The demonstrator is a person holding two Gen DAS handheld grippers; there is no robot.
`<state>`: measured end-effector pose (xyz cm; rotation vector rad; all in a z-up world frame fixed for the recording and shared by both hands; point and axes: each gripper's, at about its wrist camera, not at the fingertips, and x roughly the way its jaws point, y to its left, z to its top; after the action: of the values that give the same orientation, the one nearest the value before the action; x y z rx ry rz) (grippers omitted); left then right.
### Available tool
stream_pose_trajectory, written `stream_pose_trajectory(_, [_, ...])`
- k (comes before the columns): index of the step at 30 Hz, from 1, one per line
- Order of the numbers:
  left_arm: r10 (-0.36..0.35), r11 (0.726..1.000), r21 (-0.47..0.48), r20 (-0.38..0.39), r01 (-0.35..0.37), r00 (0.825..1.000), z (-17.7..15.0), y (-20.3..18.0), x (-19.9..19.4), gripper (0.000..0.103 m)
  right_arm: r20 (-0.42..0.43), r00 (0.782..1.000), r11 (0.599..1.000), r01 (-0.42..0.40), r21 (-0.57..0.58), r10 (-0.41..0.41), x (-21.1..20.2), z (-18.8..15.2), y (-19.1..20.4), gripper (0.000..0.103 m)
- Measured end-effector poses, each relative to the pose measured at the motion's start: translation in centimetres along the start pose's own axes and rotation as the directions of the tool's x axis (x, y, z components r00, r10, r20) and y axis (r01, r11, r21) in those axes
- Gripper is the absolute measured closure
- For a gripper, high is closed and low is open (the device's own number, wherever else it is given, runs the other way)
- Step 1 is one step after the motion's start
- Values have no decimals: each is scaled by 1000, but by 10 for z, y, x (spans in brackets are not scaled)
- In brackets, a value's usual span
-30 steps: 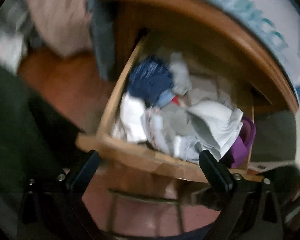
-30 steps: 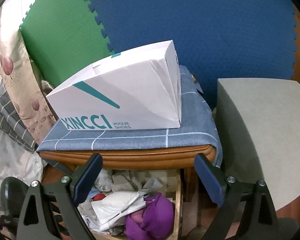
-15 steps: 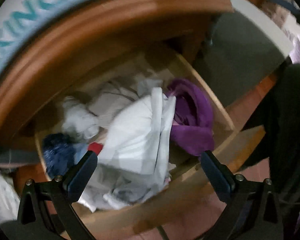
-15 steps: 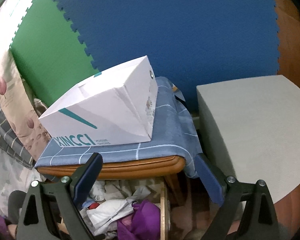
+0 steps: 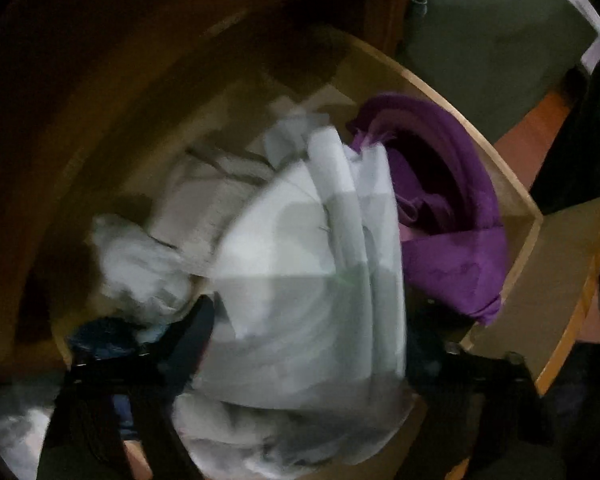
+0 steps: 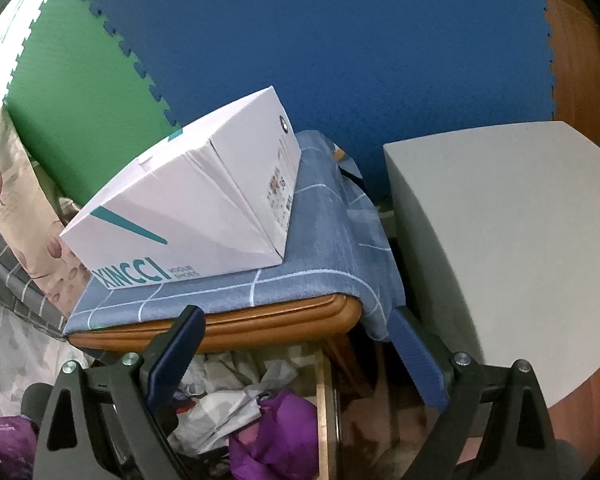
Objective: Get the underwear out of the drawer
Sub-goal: 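Grasp the white underwear in the drawer with the left gripper and lift, then carry the white underwear into the white shoe box and open the left gripper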
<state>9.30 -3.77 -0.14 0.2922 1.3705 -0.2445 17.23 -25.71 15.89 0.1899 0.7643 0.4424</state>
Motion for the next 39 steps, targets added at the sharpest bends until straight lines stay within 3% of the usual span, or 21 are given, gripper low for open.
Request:
stream_pose_trajectory(1, [-8, 1000, -9, 0, 8, 1000, -2, 1, 6, 47, 0, 1000, 1000, 1, 1, -1, 0, 0, -1, 8])
stream_pose_trajectory(3, [-1, 1000, -6, -1, 1, 1000, -7, -1, 14, 95, 1, 1000, 1000, 4, 2, -4, 1, -1, -1, 8])
stream_pose_trajectory(8, [-2, 999, -35, 92, 5, 996, -17, -16, -11, 96, 3, 1000, 1000, 14, 8, -14, 1, -1, -3, 8])
stream_pose_trajectory(11, [-15, 994, -105, 181, 35, 983, -29, -16, -41, 97, 5, 1000, 1000, 22, 10, -22, 1, -1, -4, 8])
stream_pose_trajectory(15, [-48, 969, -217, 308, 119, 950, -53, -3, -90, 97, 4, 1000, 999, 27, 18, -27, 1, -1, -7, 8])
stream_pose_trajectory(18, [-48, 963, -228, 380, 144, 924, -52, -2, -127, 97, 3, 1000, 999, 31, 21, -31, 1, -1, -8, 8])
stream_pose_trajectory(27, [-41, 954, -217, 582, 204, 812, -64, 5, -256, 96, 12, 998, 998, 55, -3, -55, -6, -1, -7, 8])
stream_pose_trajectory(32, [-20, 945, -227, 677, 234, 736, -50, 28, -328, 96, 19, 998, 998, 63, 14, -63, -11, -1, -15, 8])
stream_pose_trajectory(34, [-18, 943, -219, 717, 250, 697, -35, 39, -360, 96, 22, 998, 998, 59, 25, -60, -12, -1, -18, 8])
stream_pose_trajectory(36, [13, 948, -223, 742, 228, 670, -22, 47, -379, 96, 27, 998, 998, 58, 24, -59, -12, 0, -17, 8])
stream_pose_trajectory(38, [47, 952, -224, 779, 208, 625, -2, 57, -405, 96, 29, 998, 998, 55, 19, -55, -13, -1, -17, 8])
stream_pose_trajectory(39, [60, 954, -226, 788, 198, 612, 4, 59, -412, 97, 29, 998, 998, 55, 17, -55, -13, -1, -17, 8])
